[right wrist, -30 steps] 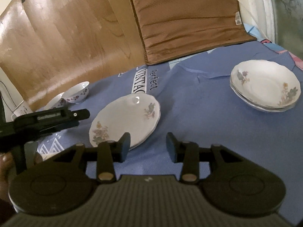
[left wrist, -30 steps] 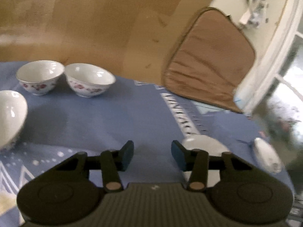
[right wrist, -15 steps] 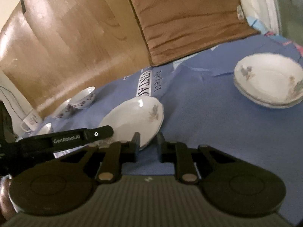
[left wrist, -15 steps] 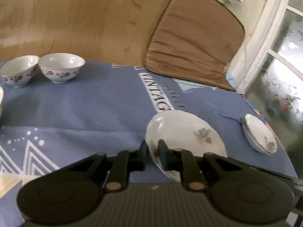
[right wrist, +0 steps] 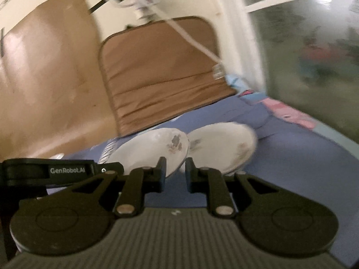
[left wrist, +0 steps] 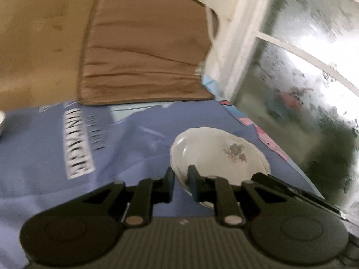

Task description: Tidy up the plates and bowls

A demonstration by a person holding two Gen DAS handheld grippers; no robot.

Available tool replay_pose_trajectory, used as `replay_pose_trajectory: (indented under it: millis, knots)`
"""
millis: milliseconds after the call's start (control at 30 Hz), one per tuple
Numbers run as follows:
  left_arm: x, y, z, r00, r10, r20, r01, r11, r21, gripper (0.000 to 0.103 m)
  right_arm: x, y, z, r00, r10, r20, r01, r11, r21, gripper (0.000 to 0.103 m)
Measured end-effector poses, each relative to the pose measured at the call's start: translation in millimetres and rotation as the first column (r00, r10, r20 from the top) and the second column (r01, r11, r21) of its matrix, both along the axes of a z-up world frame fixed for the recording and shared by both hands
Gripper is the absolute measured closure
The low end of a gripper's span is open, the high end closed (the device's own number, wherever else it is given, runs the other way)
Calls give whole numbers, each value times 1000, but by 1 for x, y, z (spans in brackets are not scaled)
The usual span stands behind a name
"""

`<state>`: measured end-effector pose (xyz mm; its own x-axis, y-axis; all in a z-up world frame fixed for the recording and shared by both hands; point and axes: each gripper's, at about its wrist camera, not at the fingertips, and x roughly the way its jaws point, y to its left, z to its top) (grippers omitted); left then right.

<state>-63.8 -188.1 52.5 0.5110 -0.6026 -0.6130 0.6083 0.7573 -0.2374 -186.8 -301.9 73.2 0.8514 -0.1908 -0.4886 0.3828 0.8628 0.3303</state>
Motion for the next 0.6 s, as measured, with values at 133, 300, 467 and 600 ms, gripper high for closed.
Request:
replay_pose_trajectory:
  millis: [133,300,467,600]
  knots:
    - [-2,-28,-7,1000,-26,6,26,999,29,87,-6,-22,-4,998,-60,-9,60,998,6,83]
    - [-7,-41,-4,999,-23,39,21,999,45,78,-5,-22,-4,996,-93,9,94,995,-42,77]
    - [-10,-35,-3,996,-14,83,8,998,64,77,-6,-17,-1,989,-141,47,146,982,-123,52]
    - [-6,-3,-6,995,34,89,-40,997,65,77,-8,-16,0,988,-140,66,146,984,-102,52]
